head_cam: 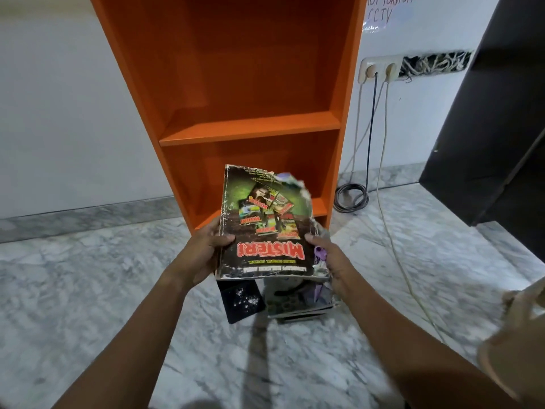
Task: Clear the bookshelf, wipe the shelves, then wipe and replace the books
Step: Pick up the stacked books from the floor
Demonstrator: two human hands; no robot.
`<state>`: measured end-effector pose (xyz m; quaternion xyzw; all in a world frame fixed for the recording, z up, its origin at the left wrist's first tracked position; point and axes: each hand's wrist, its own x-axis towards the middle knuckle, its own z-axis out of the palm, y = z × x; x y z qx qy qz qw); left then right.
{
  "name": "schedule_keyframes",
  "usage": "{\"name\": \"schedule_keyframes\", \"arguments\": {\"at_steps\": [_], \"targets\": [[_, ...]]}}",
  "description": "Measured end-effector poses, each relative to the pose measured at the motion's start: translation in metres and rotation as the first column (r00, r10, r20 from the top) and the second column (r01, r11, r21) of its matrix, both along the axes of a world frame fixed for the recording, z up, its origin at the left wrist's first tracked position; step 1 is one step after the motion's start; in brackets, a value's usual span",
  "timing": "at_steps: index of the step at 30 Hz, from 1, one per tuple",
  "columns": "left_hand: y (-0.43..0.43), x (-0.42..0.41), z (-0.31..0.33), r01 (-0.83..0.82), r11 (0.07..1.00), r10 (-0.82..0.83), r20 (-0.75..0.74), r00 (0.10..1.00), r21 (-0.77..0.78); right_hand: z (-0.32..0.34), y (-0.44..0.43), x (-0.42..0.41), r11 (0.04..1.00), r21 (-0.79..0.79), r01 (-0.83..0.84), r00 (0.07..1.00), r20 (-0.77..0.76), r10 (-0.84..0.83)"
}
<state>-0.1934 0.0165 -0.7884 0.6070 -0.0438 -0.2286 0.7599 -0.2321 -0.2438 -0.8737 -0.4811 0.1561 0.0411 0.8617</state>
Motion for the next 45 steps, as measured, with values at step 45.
{"name": "schedule_keyframes", "arguments": {"at_steps": [45], "targets": [[-0.002,0.036,0.045,-0.287,0.941,0.279,-0.069,0.958,-0.178,0.003,0.014,0.015,0.9,-0.342,-0.271,0.962,-0.124,0.243]]}}
